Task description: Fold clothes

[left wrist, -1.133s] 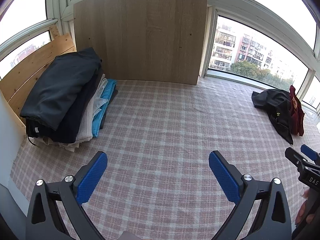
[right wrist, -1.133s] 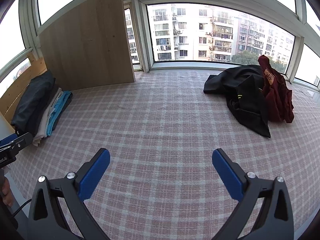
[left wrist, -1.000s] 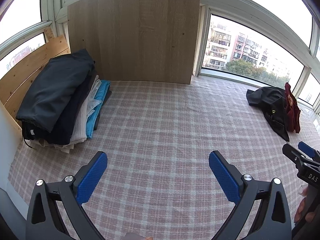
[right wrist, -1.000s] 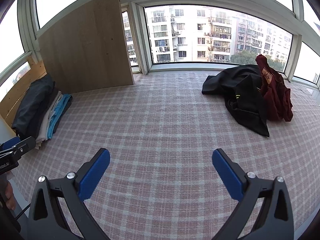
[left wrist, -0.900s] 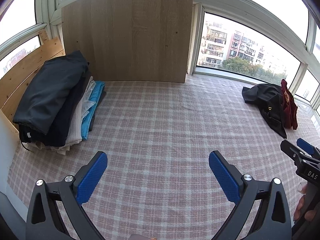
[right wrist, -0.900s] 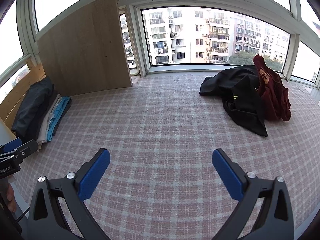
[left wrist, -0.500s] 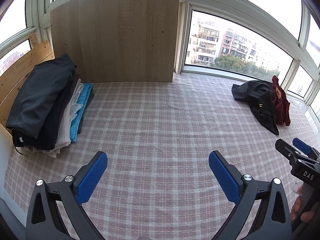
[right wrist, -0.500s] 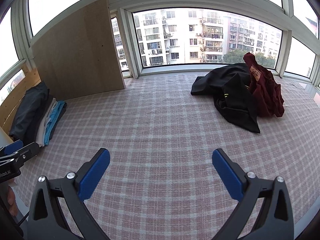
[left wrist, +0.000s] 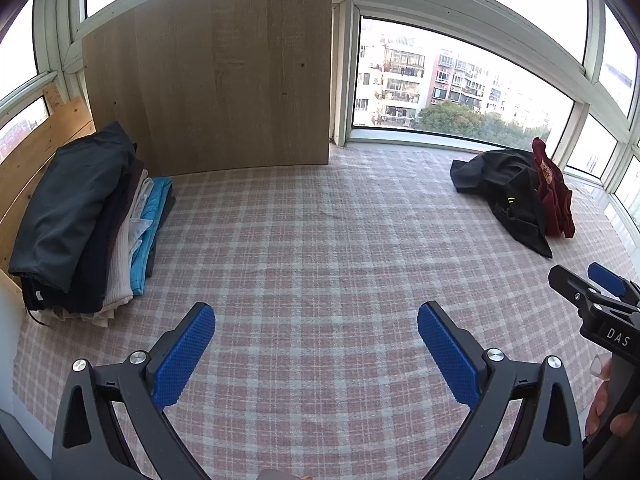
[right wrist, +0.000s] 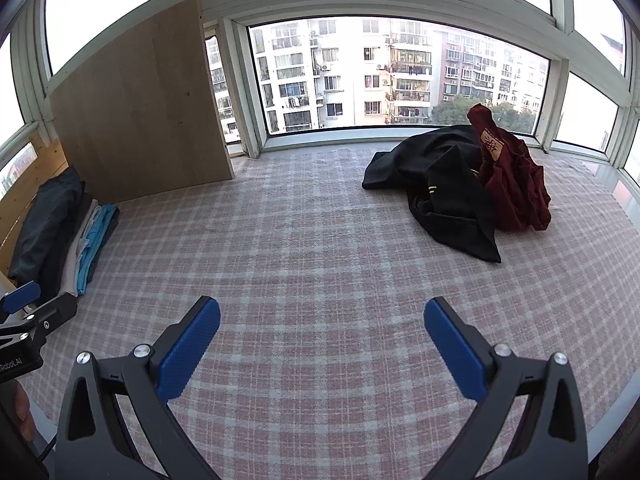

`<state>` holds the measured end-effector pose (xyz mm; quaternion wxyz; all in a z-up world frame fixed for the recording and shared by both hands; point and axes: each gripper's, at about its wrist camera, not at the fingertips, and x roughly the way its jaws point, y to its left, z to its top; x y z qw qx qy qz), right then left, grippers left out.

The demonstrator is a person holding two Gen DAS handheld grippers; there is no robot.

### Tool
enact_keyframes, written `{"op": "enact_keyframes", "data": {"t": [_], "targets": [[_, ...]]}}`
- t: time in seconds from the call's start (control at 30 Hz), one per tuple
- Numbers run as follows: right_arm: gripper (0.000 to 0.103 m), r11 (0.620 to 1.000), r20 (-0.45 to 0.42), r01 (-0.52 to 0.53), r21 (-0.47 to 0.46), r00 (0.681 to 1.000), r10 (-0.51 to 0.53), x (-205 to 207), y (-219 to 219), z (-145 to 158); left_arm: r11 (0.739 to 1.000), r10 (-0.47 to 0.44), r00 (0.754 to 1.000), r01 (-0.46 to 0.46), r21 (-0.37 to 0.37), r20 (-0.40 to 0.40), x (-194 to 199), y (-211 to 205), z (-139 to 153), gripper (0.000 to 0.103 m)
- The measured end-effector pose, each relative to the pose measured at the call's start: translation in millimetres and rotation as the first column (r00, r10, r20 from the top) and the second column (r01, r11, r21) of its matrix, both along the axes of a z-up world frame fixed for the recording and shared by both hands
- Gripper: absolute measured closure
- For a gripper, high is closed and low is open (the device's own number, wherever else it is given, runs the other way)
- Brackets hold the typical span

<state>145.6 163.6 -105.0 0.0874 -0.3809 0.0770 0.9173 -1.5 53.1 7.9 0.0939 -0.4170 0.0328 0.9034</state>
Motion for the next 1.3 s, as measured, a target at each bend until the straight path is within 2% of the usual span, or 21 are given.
{"op": "enact_keyframes", "data": {"t": [0.17,0.3,0.43,0.53,0.57,0.63,0.67,0.8,0.93,1.13,1.3], "targets": [[0.0,1.0,0.0,0.026,0.001,1.0,-0.026,9.7,3.0,4.8,0.999,-0.042,0.999,0.042,-0.011,0.008,0.5,5.5,0.3,0.001],[0.0,0.997,-0.075,0.065,0.033,0.995,-0.062,34.3,4.1,14.4,0.994,-0.11,0.993,0.109,0.024,0.042,-2.1,6.7,-5.2,0.004],[0.0,0.987,-0.06,0.155,0.047,0.987,-0.152,54.2,14.1,22.2,0.983,-0.174,0.983,0.169,0.07,0.057,-3.4,11.3,-7.6,0.004],[0.0,0.973,-0.058,0.223,0.066,0.974,-0.219,68.4,30.7,28.0,0.973,-0.223,0.974,0.219,0.072,0.045,-2.1,21.7,-6.9,0.005],[0.0,0.966,-0.059,0.245,0.084,0.969,-0.241,72.3,36.6,29.9,0.971,-0.233,0.971,0.23,0.065,0.048,-1.7,26.7,-6.3,0.008],[0.0,0.959,-0.058,0.27,0.092,0.962,-0.265,76.8,52.5,32.0,0.967,-0.253,0.966,0.25,0.056,0.057,-1.2,36.6,-5.2,0.023],[0.0,0.958,-0.054,0.274,0.083,0.961,-0.27,76.4,62.7,31.5,0.963,-0.266,0.961,0.261,0.072,0.069,-2.4,40.9,-4.6,0.024],[0.0,0.961,-0.014,0.276,-0.012,0.961,-0.277,56.5,115.3,19.4,0.948,-0.289,0.953,0.272,0.165,0.088,-6.7,57.8,2.0,0.025],[0.0,0.956,0.033,0.282,-0.079,0.959,-0.28,23.8,174.6,-1.1,0.935,-0.324,0.933,0.292,0.2,0.155,-29.4,93.0,13.6,0.023],[0.0,0.974,0.104,0.225,-0.023,0.97,-0.222,-57.2,244.5,-53.2,0.952,-0.29,0.955,0.28,0.126,0.065,-54.2,147.1,39.4,0.022],[0.002,0.984,0.145,0.173,-0.032,0.975,-0.167,-111.8,270.9,-92.6,0.965,-0.255,0.96,0.246,0.091,0.115,-74.6,163.7,24.3,0.022]]}}
